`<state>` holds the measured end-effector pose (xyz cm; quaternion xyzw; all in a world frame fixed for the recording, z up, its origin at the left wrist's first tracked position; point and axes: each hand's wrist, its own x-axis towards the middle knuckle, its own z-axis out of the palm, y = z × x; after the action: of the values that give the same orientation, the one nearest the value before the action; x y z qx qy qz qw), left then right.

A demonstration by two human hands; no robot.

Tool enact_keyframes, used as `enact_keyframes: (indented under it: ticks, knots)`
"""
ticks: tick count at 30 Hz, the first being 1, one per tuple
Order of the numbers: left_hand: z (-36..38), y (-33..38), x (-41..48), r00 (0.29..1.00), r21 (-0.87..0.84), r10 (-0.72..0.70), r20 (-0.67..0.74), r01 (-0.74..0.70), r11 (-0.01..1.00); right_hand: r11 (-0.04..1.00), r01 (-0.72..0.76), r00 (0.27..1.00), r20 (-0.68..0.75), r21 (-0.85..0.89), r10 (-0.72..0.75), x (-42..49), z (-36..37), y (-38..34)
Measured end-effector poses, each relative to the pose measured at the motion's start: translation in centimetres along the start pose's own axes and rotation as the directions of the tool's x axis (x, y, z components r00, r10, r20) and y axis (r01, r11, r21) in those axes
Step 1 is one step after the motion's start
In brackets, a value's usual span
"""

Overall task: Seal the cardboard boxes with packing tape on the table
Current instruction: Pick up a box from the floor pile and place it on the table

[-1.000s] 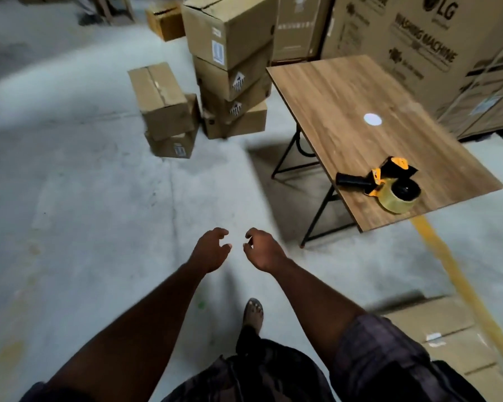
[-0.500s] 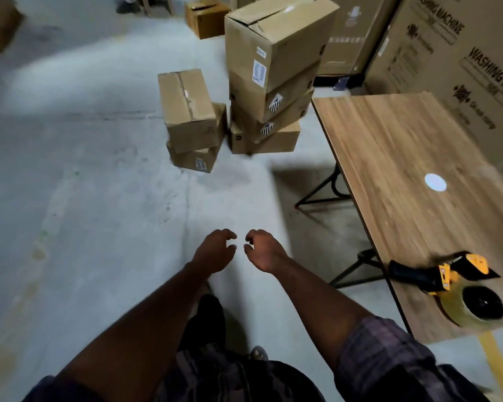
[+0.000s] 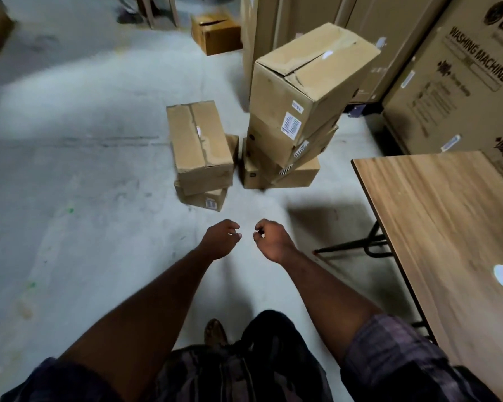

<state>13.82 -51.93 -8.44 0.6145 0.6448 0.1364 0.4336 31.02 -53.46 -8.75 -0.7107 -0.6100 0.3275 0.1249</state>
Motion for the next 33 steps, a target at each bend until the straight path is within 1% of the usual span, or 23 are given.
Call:
enact_keyframes:
  ticks: [7, 12, 14, 16, 18, 20, 24, 27, 28, 30, 33]
  knots:
    - [-4.0, 3.6, 12.3, 0.999, -0.084, 0.014, 0.035, -0.011, 0.996, 0.999, 0.008, 0.999, -0.044, -0.042, -0.010, 12.9, -4.4, -1.9]
    - [-6.4, 7.3, 22.3, 1.000, -0.134, 0.003, 0.018, -0.001, 0.991, 1.000, 0.011, 0.999, -0.051, 0.015, -0.010, 22.8, -7.8, -3.1]
    - [-7.8, 10.0, 25.1, 0.999, -0.124, -0.038, 0.037, 0.043, 0.991, 0.998, 0.023, 0.999, -0.050, 0.055, -0.020, 26.1, -9.3, -3.7]
    - [-9.2, 12.8, 28.3, 0.999, -0.133, -0.042, -0.014, 0.040, 0.990, 0.994, 0.049, 0.998, -0.042, 0.093, -0.045, 29.0, -11.5, -4.7]
    - [-10.3, 15.1, 31.5, 0.994, -0.170, -0.026, -0.109, 0.007, 0.985, 0.985, 0.112, 0.992, -0.066, 0.130, -0.104, 31.8, -13.7, -5.7]
    - [-11.1, 17.1, 34.4, 0.985, -0.193, -0.029, -0.170, -0.004, 0.981, 0.976, 0.162, 0.983, -0.115, 0.143, -0.146, 34.2, -15.9, -6.7]
    - [-11.9, 21.2, 38.5, 0.974, -0.235, 0.023, -0.224, -0.077, 0.969, 0.949, 0.214, 0.956, -0.251, 0.231, -0.154, 37.8, -20.2, -7.8]
    - [-12.4, 24.0, 41.2, 0.966, -0.274, 0.045, -0.253, -0.117, 0.955, 0.908, 0.283, 0.908, -0.392, 0.309, -0.150, 39.7, -24.1, -8.0]
    - [-12.6, 25.0, 42.2, 0.965, -0.264, 0.062, -0.256, -0.132, 0.956, 0.895, 0.297, 0.885, -0.447, 0.332, -0.128, 40.3, -25.6, -8.0]
    - [-12.8, 26.9, 44.1, 0.961, -0.220, 0.105, -0.256, -0.164, 0.962, 0.888, 0.273, 0.846, -0.533, 0.371, -0.037, 41.6, -28.1, -7.3]
    - [-12.8, 29.4, 47.2, 0.952, -0.149, 0.177, -0.249, -0.219, 0.964, 0.898, 0.163, 0.784, -0.606, 0.408, 0.133, 43.7, -31.0, -4.9]
